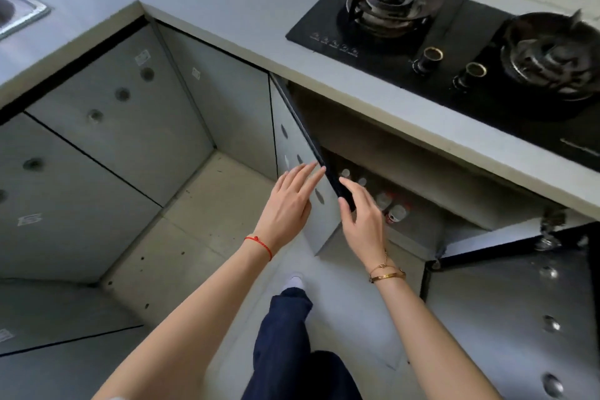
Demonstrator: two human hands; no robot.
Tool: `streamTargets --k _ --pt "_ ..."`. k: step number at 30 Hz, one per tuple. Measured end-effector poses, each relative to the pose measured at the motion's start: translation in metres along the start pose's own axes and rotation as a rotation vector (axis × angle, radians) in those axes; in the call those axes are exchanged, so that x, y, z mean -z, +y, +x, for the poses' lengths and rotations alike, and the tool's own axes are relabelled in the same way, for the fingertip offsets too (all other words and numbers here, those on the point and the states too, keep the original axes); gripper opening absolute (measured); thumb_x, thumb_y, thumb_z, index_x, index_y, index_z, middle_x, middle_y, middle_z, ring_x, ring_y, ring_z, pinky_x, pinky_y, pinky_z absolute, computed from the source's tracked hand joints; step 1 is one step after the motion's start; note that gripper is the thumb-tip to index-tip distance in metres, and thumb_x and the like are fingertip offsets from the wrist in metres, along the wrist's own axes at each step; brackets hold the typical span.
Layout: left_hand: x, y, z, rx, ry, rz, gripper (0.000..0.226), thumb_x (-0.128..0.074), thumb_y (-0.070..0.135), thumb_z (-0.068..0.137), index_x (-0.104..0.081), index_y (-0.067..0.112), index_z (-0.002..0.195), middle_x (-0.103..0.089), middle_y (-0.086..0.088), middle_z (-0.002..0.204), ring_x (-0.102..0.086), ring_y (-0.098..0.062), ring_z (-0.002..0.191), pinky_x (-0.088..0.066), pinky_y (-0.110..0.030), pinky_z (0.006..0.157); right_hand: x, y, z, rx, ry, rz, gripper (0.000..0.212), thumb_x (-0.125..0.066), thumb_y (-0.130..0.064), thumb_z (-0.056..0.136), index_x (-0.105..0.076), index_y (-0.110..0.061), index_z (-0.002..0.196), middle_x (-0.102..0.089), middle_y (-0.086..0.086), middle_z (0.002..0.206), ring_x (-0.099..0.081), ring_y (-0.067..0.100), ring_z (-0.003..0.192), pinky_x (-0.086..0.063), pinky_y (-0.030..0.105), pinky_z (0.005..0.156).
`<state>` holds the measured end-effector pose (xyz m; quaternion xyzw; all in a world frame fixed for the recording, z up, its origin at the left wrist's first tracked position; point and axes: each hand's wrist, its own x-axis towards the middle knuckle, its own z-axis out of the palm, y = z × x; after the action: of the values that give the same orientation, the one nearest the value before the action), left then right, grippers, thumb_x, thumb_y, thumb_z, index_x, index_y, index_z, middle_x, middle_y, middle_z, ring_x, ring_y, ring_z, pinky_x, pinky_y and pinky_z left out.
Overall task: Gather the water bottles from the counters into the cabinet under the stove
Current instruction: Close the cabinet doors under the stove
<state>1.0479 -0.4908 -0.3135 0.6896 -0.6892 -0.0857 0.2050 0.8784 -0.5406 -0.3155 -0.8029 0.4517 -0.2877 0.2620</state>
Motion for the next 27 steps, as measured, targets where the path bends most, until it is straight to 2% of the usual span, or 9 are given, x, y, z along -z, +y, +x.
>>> streamTargets --k 1,4,6,10,13,17,21,27 --pt "-0.011 0.003 0.011 -0.052 -0.002 0.021 0.066 -0.044 0.007 0.097 -0.018 0.024 0.155 -0.021 -0.004 0.163 -0.017 -0.026 0.151 -0.015 -0.046 0.124 0.003 0.011 0.002 0.003 0.05 -0.018 0.036 -0.051 -0.017 0.098 -0.051 -0.017 0.134 -0.057 0.0 0.135 -0.049 0.006 0.125 -0.043 0.019 0.102" --pt "-0.043 0.007 0.042 -0.175 0.034 0.074 0.066 -0.045 0.014 0.098 -0.014 0.024 0.155 -0.013 -0.002 0.164 -0.008 -0.023 0.152 -0.008 -0.049 0.124 0.007 0.041 0.015 0.031 0.182 -0.056 0.033 -0.053 -0.014 0.096 -0.055 -0.013 0.13 -0.061 0.0 0.13 -0.051 0.005 0.12 -0.033 0.001 0.099" --pt "-0.061 0.006 0.059 -0.22 0.072 0.073 0.063 -0.042 0.018 0.099 -0.015 0.022 0.155 -0.015 -0.003 0.164 -0.008 -0.023 0.152 -0.011 -0.053 0.123 0.008 0.06 0.026 0.09 0.265 -0.081 0.032 -0.054 -0.011 0.096 -0.056 -0.01 0.128 -0.062 0.002 0.127 -0.052 0.005 0.119 -0.033 0.002 0.098" --pt "-0.094 0.0 0.081 -0.296 0.212 0.116 0.06 -0.041 0.019 0.098 -0.02 0.018 0.154 -0.02 -0.006 0.162 -0.014 -0.027 0.152 -0.017 -0.059 0.119 0.002 0.097 0.044 0.282 0.396 -0.208 0.031 -0.057 -0.012 0.096 -0.058 -0.008 0.126 -0.061 0.003 0.129 -0.053 0.014 0.12 -0.04 0.019 0.102" --pt "-0.118 -0.005 0.095 -0.326 0.328 0.152 0.062 -0.047 0.017 0.098 -0.02 0.017 0.155 -0.019 -0.006 0.163 -0.012 -0.026 0.152 -0.017 -0.059 0.119 -0.002 0.123 0.053 0.396 0.557 -0.462 0.035 -0.059 -0.022 0.095 -0.06 -0.012 0.128 -0.055 0.005 0.139 -0.045 0.024 0.129 -0.038 0.038 0.108" --pt "-0.142 -0.007 0.114 -0.345 0.406 0.152 0.067 -0.048 0.021 0.099 -0.012 0.016 0.156 -0.007 -0.004 0.165 0.0 -0.023 0.153 -0.013 -0.058 0.12 -0.007 0.16 0.065 0.433 0.645 -0.875 0.058 -0.053 -0.044 0.096 -0.039 -0.017 0.146 -0.035 0.004 0.153 -0.023 0.035 0.142 -0.02 0.062 0.114" --pt "-0.161 -0.006 0.136 -0.37 0.44 0.152 0.073 -0.048 0.022 0.097 -0.005 0.014 0.156 0.003 -0.004 0.165 0.007 -0.024 0.153 -0.009 -0.058 0.121 -0.005 0.188 0.084 0.354 0.689 -1.051 0.067 -0.042 -0.052 0.098 -0.019 -0.021 0.153 -0.021 0.0 0.158 -0.01 0.037 0.145 -0.01 0.069 0.112" --pt "-0.179 -0.001 0.164 -0.36 0.471 0.154 0.078 -0.046 0.021 0.095 0.004 0.016 0.156 0.011 -0.002 0.165 0.014 -0.023 0.152 -0.009 -0.06 0.12 0.003 0.199 0.103 0.278 0.689 -1.099 0.069 -0.032 -0.053 0.1 -0.004 -0.021 0.154 -0.008 -0.005 0.162 -0.003 0.036 0.147 -0.008 0.068 0.114"
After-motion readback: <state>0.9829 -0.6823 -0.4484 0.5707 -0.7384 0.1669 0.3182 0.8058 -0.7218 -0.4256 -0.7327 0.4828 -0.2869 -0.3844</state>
